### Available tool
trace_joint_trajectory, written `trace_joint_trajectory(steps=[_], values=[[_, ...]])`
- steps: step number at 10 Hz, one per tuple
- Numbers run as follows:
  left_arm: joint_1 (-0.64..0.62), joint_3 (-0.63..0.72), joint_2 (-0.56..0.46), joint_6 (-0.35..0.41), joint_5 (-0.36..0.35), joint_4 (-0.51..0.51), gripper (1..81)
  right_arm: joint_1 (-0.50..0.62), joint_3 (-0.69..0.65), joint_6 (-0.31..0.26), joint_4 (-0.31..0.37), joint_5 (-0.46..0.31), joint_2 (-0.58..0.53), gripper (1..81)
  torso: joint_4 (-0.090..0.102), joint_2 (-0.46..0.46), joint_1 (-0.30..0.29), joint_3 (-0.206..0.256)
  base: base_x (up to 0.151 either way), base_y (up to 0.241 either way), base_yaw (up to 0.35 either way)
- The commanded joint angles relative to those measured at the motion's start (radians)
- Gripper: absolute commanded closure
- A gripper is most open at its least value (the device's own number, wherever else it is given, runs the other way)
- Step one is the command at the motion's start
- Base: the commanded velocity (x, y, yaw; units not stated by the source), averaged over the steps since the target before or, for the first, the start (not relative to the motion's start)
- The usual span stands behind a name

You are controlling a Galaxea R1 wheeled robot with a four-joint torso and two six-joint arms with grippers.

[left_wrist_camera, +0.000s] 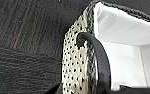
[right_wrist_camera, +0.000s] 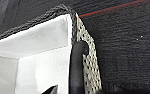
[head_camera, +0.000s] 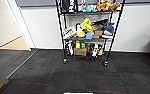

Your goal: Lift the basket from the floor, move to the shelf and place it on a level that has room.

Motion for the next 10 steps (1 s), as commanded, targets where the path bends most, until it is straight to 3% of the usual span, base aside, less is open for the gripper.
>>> trace_joint_trajectory(steps=[1,7,8,9,10], values=[[-0.13,0.0,-0.014,0.005,0.074,-0.009,1.0,0.137,0.023,0.007,0.053,-0.033,-0.004,1.0,0.0,0.0,0.0,0.0,0.0,0.0,0.0],[-0.127,0.033,0.001,0.005,0.071,-0.009,1.0,0.132,0.066,0.007,0.094,-0.03,-0.012,1.0,0.0,0.001,-0.001,0.0,0.0,0.0,0.0],[-0.127,0.035,0.001,0.005,0.071,-0.009,81.1,0.132,0.069,0.007,0.094,-0.03,-0.012,1.0,0.0,0.001,-0.001,0.0,0.0,0.0,0.0],[-0.127,0.038,0.001,0.005,0.071,-0.008,81.1,0.134,0.071,0.007,0.094,-0.029,-0.012,1.0,0.0,0.001,-0.001,0.0,0.0,0.0,0.0],[-0.127,0.038,0.003,0.005,0.071,-0.006,81.1,0.135,0.071,0.007,0.095,-0.03,-0.01,81.1,0.0,0.001,-0.001,0.0,0.0,0.0,0.0]])
